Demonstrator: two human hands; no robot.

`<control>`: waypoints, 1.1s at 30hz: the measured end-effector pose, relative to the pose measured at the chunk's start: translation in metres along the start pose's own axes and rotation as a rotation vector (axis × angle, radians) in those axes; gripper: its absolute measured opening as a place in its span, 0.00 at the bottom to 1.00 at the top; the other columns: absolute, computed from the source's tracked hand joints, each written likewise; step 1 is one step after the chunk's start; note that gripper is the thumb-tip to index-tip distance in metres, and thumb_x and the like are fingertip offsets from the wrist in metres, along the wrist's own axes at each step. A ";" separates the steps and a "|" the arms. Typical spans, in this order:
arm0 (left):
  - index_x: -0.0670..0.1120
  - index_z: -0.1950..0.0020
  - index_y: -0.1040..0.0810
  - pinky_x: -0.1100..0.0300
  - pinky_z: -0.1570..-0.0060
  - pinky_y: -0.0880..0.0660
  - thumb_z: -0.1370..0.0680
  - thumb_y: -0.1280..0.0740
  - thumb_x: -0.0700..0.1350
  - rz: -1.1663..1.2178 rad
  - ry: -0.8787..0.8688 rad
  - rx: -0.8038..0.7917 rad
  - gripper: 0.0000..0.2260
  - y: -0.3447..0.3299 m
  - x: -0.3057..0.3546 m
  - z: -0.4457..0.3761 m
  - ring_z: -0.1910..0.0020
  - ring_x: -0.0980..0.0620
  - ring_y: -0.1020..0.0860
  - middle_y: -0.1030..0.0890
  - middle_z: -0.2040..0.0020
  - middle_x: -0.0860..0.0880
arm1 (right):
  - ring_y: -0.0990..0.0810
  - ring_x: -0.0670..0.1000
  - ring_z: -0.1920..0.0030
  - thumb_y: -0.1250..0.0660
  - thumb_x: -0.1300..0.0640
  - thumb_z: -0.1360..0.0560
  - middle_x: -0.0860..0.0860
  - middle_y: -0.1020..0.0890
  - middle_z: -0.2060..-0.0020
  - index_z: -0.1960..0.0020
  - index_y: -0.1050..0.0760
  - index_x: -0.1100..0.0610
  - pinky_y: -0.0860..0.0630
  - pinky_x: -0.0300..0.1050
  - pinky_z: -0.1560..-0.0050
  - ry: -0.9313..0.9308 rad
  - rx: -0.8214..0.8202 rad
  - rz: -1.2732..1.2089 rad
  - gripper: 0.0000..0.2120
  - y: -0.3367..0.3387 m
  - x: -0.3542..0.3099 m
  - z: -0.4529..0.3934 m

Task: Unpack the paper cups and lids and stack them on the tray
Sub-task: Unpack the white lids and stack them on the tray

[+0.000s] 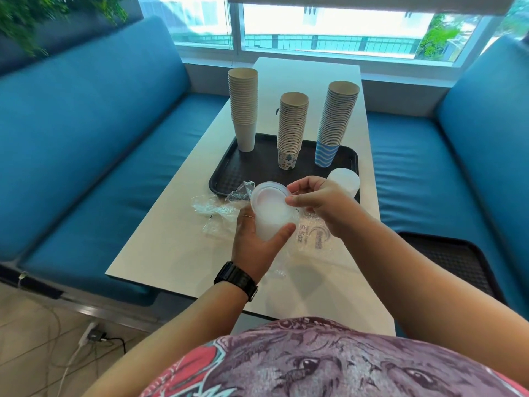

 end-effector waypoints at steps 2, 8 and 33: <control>0.53 0.32 0.31 0.57 0.38 0.27 0.37 0.30 0.67 -0.003 0.002 -0.001 0.37 -0.001 -0.003 -0.001 0.40 0.54 0.26 0.27 0.38 0.52 | 0.20 0.47 0.59 0.27 0.65 0.30 0.52 0.17 0.58 0.51 0.19 0.57 0.27 0.36 0.62 -0.016 -0.023 -0.057 0.08 0.000 0.000 -0.001; 0.57 0.28 0.35 0.81 0.44 0.39 0.35 0.30 0.66 -0.015 -0.046 -0.017 0.38 -0.003 -0.001 -0.005 0.37 0.59 0.31 0.28 0.33 0.51 | 0.21 0.49 0.59 0.30 0.65 0.27 0.51 0.16 0.61 0.54 0.20 0.57 0.27 0.47 0.52 0.006 0.063 -0.241 0.04 0.037 -0.005 -0.012; 0.59 0.28 0.37 0.81 0.43 0.39 0.35 0.31 0.66 -0.041 -0.033 -0.018 0.37 -0.017 -0.010 -0.013 0.35 0.57 0.31 0.29 0.30 0.50 | 0.26 0.56 0.37 0.32 0.53 0.26 0.51 0.19 0.41 0.44 0.19 0.54 0.37 0.53 0.36 0.308 0.467 1.155 0.13 0.122 0.042 -0.043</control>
Point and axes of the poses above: each hand's wrist, its own z-axis away from the middle knuckle, its own y-axis out of the back of the hand, x = y × z, the point moved 7 cm from there along -z, towards the middle knuckle
